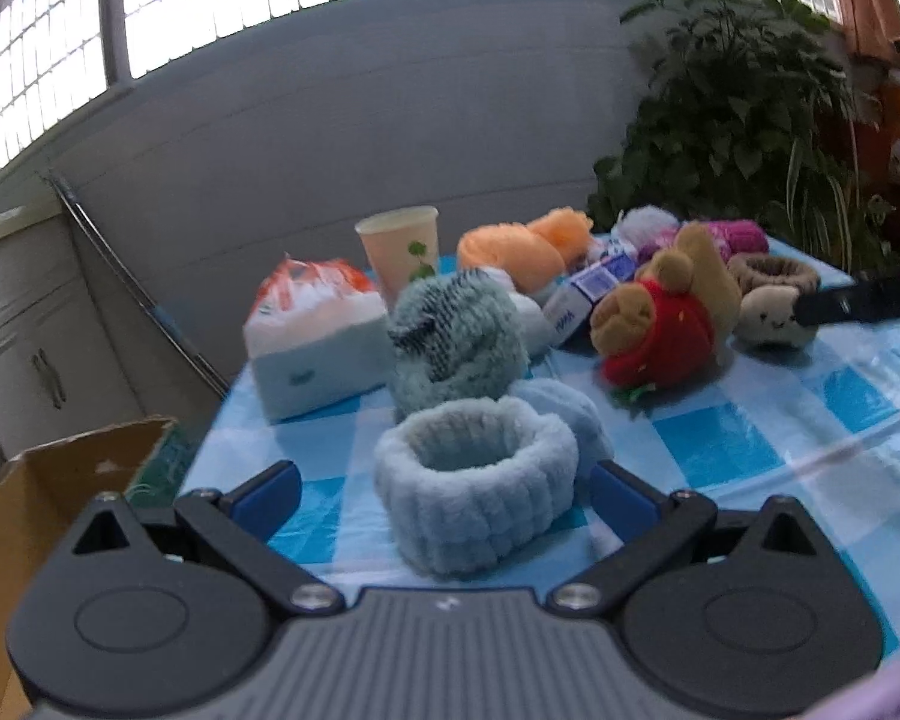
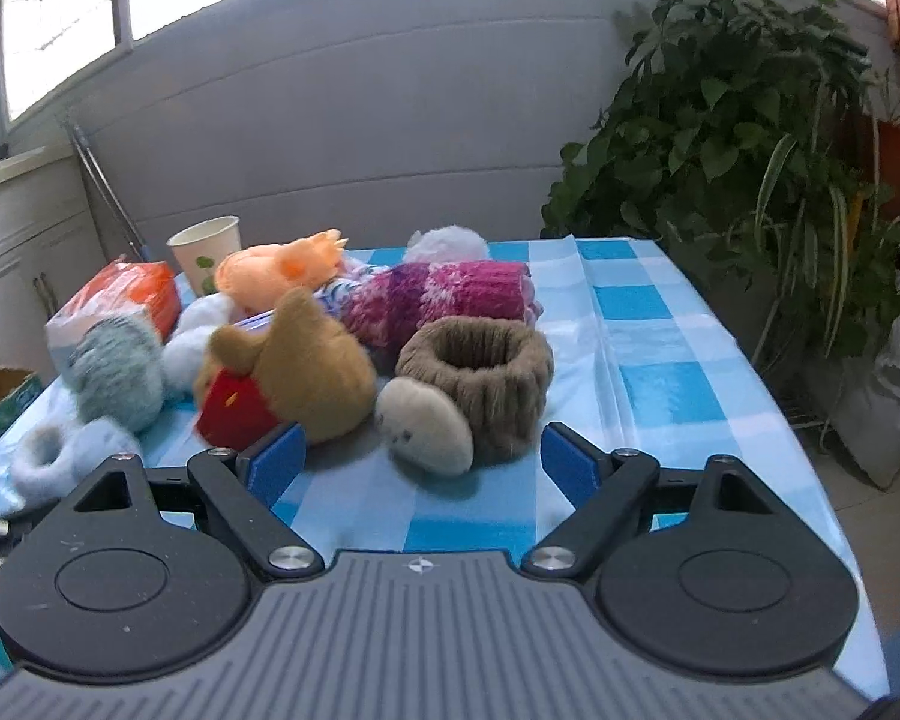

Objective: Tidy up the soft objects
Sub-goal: 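Grasp the brown knit wristband with the right gripper while the left closes on the white wristband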

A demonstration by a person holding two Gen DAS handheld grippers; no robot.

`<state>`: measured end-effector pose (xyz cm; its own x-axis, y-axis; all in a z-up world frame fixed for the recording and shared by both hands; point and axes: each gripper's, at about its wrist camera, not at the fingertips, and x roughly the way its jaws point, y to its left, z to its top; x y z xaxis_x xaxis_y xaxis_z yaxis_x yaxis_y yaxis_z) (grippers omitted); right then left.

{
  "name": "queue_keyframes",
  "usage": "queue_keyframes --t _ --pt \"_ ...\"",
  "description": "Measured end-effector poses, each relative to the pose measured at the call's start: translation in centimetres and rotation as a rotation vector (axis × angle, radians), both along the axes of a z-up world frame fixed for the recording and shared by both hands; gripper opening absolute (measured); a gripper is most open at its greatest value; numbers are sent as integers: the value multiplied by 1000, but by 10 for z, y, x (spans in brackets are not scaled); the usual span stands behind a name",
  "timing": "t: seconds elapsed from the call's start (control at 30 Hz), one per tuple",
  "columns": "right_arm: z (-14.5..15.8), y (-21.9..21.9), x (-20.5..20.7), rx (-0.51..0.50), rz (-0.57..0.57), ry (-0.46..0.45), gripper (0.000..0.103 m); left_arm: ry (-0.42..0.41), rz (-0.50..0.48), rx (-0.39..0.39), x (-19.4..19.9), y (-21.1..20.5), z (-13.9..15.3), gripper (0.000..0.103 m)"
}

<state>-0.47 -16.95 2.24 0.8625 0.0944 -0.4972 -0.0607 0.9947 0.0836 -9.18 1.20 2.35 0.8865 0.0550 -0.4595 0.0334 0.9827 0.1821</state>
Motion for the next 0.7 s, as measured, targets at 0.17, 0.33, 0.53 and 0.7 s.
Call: queue_keyframes --t 0.17,0.33,0.53,0.7 --pt "-11 -9 33 27 -7 56 99 41 -19 -6 20 1 -10 101" --pt "-20 -12 54 36 -11 86 97 83 -45 -31 36 3 -17 93" --pt "-21 -11 68 48 -25 92 80 122 -80 -63 49 3 -20 66" --pt "-19 -5 62 19 -44 75 66 134 -95 -99 54 1 -19 36"
